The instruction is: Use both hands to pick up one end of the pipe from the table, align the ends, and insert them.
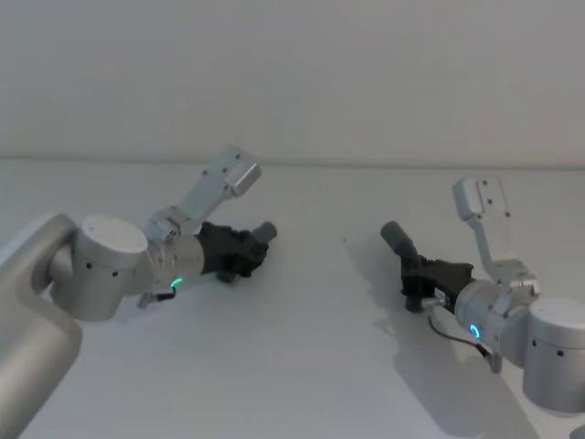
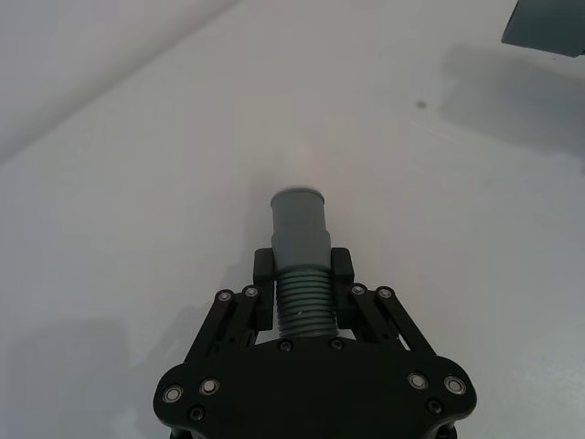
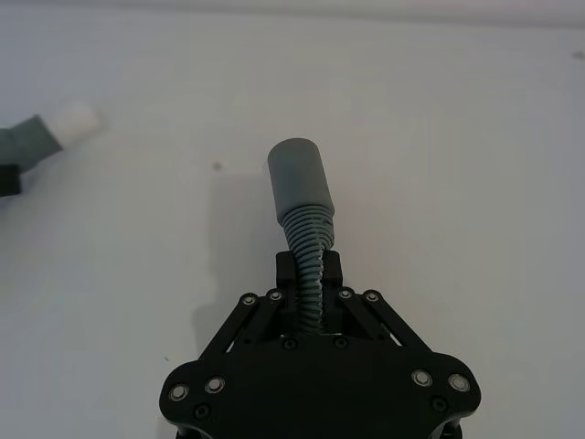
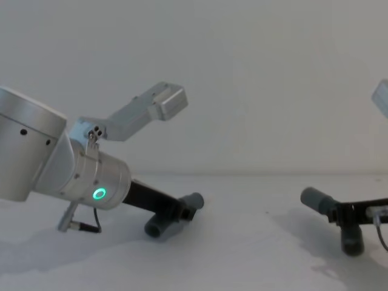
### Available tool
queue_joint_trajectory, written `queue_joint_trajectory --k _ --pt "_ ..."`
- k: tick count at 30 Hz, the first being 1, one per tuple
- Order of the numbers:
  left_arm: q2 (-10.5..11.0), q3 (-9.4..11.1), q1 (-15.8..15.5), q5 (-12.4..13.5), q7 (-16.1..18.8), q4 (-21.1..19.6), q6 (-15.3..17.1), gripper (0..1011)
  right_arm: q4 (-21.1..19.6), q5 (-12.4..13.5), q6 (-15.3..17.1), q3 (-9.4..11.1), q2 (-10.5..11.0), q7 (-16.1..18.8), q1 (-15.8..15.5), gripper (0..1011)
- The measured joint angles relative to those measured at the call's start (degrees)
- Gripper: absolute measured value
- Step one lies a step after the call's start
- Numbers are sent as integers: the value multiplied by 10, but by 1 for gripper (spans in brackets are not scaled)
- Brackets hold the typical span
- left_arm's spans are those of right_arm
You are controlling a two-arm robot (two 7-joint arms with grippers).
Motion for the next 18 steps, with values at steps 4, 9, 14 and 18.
queue_joint_trajectory --k 4,9,14,18 --pt "3 3 -7 9 0 -7 -4 342 -7 7 -16 4 3 16 -1 132" --pt "7 9 -22 22 -2 -16 -10 342 -13 15 -28 7 12 42 1 132" --pt "11 16 -36 30 -14 -19 -15 342 -18 25 -39 8 30 78 7 132" --pt "15 25 -51 36 -36 -19 -22 342 -19 34 -47 7 48 111 11 132"
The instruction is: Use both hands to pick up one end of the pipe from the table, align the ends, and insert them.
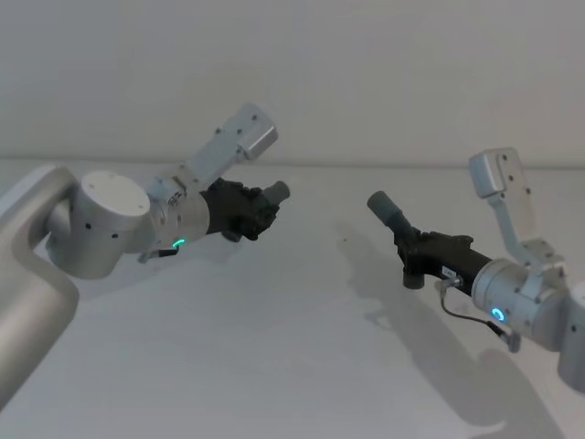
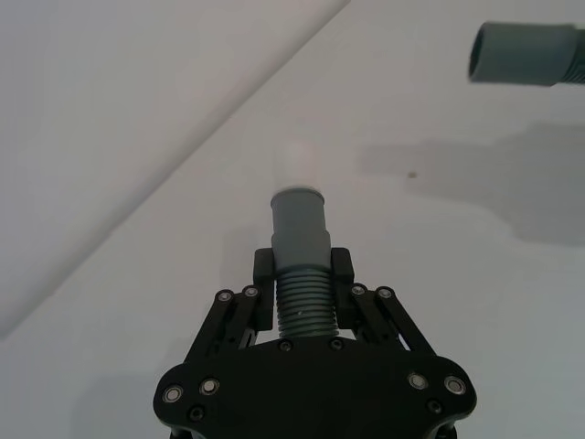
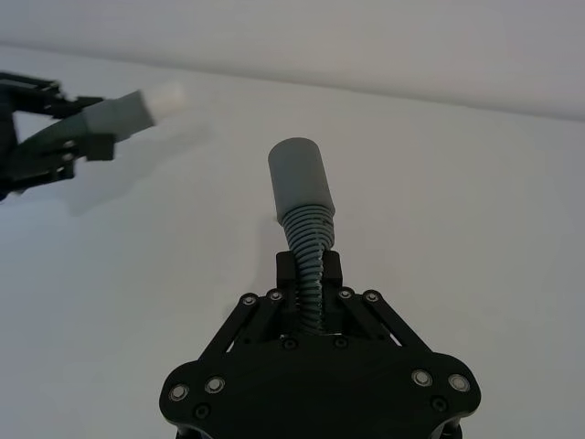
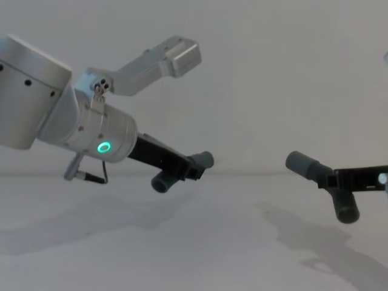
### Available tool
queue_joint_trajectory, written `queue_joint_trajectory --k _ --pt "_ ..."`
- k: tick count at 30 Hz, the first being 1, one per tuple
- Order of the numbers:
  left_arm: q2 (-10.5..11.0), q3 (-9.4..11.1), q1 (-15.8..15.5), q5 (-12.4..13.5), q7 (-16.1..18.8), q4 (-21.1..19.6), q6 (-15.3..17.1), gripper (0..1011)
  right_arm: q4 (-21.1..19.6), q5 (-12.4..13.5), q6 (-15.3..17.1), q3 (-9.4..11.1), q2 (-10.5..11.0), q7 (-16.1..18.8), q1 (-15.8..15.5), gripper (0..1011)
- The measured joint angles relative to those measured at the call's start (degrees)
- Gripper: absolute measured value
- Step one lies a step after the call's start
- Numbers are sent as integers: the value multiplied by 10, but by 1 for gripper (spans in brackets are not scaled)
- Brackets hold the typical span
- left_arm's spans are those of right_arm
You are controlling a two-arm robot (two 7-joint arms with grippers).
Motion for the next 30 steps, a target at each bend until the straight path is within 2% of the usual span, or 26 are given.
queue_joint_trajectory --k 10,12,14,16,18,21,30 --pt "12 20 -31 -2 -69 6 -2 342 4 20 -19 -7 48 82 12 125" --pt "17 27 -40 -5 -91 6 3 342 9 26 -26 -11 63 112 17 125" --pt "23 32 -46 -8 -112 5 10 342 11 28 -30 -13 71 124 19 125" --pt "25 34 -47 -9 -115 4 11 342 14 31 -35 -16 80 141 22 125" --pt "34 41 -54 -13 -138 -1 20 342 20 36 -45 -20 94 172 28 125" --pt "42 46 -58 -17 -160 -7 27 342 25 40 -52 -25 106 194 33 125" --pt "65 60 -67 -28 -207 -18 30 342 54 56 -88 -45 149 296 56 125"
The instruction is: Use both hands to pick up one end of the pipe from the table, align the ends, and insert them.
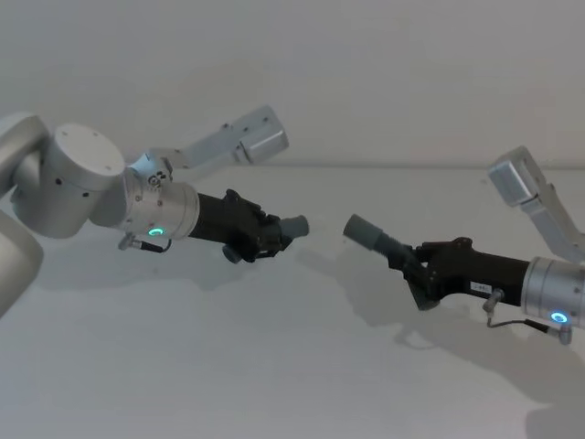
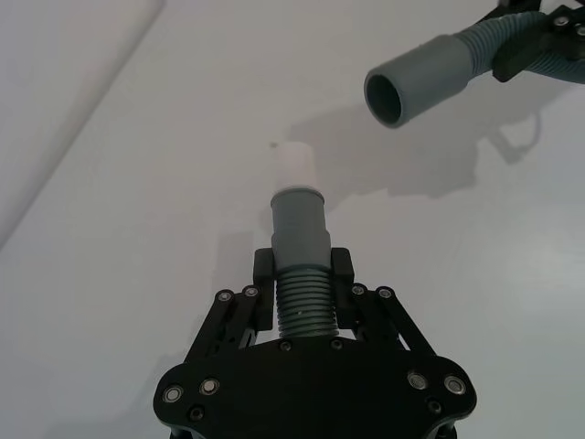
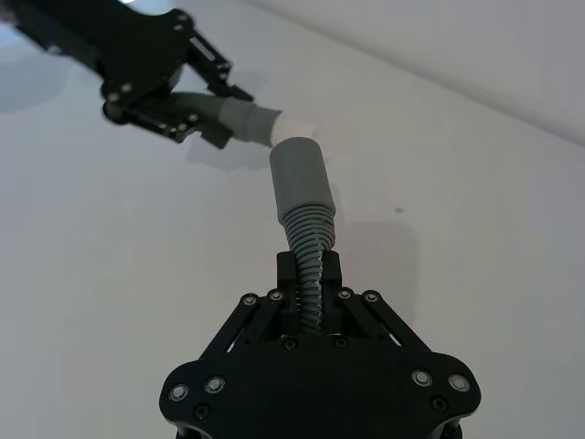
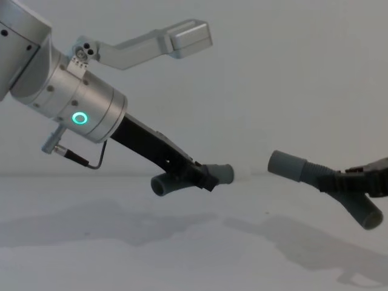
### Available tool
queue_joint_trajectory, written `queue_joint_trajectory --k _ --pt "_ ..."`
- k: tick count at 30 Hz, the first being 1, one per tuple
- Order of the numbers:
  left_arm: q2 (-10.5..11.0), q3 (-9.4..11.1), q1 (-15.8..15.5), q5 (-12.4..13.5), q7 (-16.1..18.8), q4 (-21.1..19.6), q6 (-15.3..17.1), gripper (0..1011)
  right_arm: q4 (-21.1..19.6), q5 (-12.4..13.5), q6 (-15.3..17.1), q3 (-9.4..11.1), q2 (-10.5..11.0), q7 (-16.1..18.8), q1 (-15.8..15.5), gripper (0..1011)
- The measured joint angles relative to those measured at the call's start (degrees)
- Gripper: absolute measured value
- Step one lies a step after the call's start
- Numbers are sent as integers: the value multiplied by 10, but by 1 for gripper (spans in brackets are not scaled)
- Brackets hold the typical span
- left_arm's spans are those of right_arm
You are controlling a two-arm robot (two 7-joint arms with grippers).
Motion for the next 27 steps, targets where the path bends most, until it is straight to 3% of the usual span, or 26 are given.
queue_joint_trajectory --k 15,19,27 --pt "32 15 -11 -24 -78 -4 -49 342 54 14 -49 -40 44 148 46 124" --pt "42 19 -15 -34 -108 -4 -67 342 84 16 -69 -60 55 208 70 124" --pt "54 27 -22 -50 -152 -2 -84 342 111 17 -87 -78 62 253 92 124"
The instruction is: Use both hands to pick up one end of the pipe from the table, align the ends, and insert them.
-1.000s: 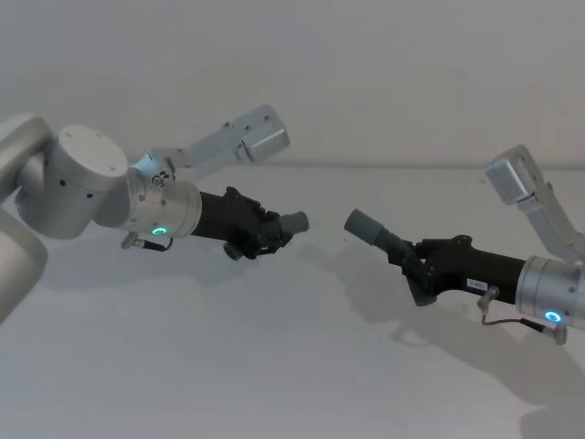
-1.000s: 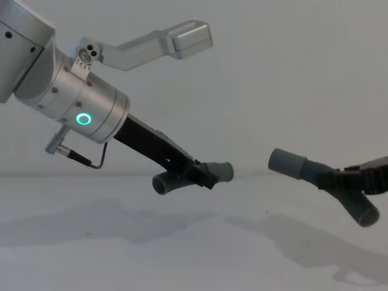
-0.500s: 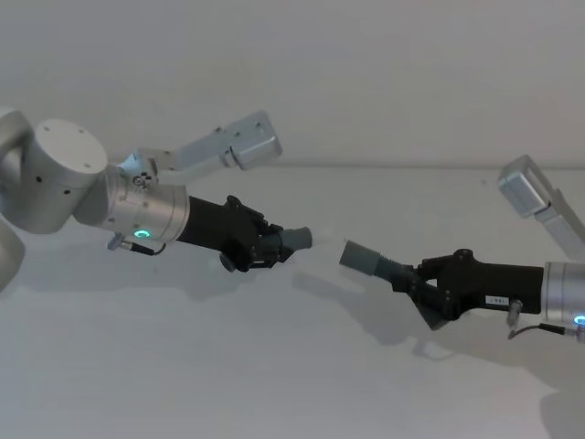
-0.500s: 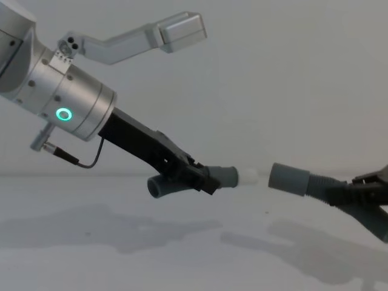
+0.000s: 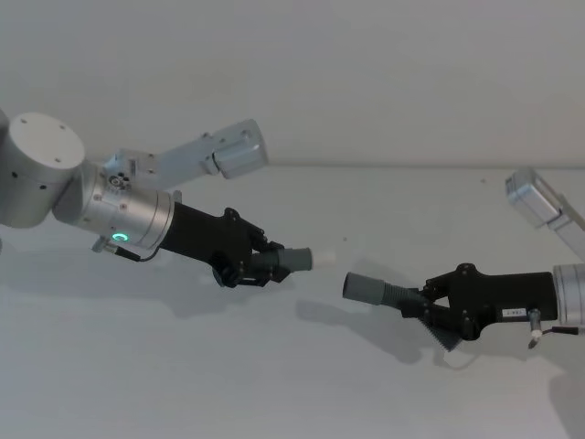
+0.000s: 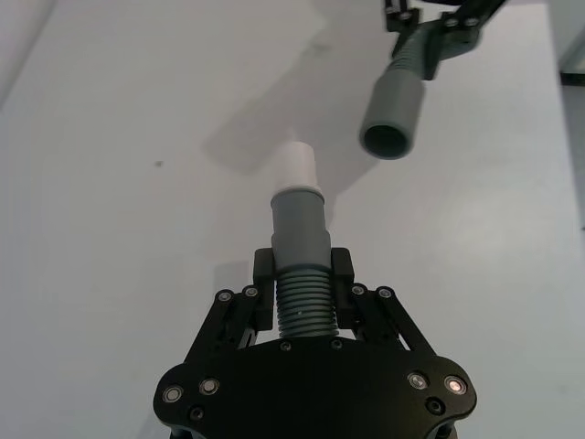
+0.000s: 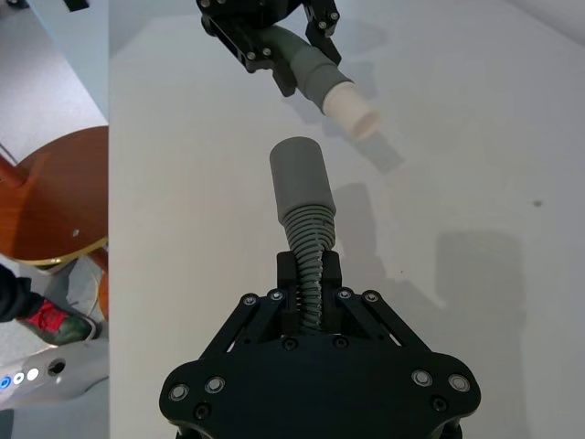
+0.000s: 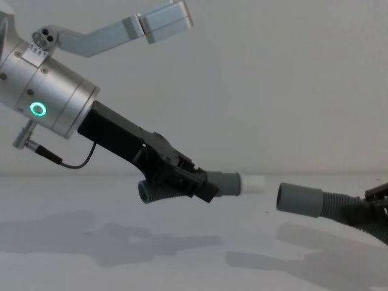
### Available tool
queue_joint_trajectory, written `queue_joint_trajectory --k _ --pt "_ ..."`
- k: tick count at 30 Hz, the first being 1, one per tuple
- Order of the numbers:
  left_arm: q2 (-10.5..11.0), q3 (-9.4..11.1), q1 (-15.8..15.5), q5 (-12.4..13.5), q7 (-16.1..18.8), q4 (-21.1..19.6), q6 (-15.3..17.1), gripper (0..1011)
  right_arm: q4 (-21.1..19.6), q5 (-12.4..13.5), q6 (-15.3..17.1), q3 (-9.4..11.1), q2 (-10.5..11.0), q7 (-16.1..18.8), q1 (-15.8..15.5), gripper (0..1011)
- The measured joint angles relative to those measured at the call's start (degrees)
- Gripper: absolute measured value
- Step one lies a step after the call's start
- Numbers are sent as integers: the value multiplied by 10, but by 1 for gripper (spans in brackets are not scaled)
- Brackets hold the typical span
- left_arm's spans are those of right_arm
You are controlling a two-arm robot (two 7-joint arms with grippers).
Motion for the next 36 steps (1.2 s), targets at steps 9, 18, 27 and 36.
queue_joint_trajectory --k 9,18,27,36 --pt "11 10 -9 -21 -51 4 -11 342 16 4 -11 -10 2 21 11 124" --pt "15 17 -17 -34 -80 11 -15 342 27 7 -18 -19 1 32 20 124" --pt "15 21 -22 -44 -93 19 -18 342 32 9 -20 -26 2 35 25 124" --pt "11 22 -24 -56 -99 28 -21 342 35 12 -16 -32 3 35 29 124"
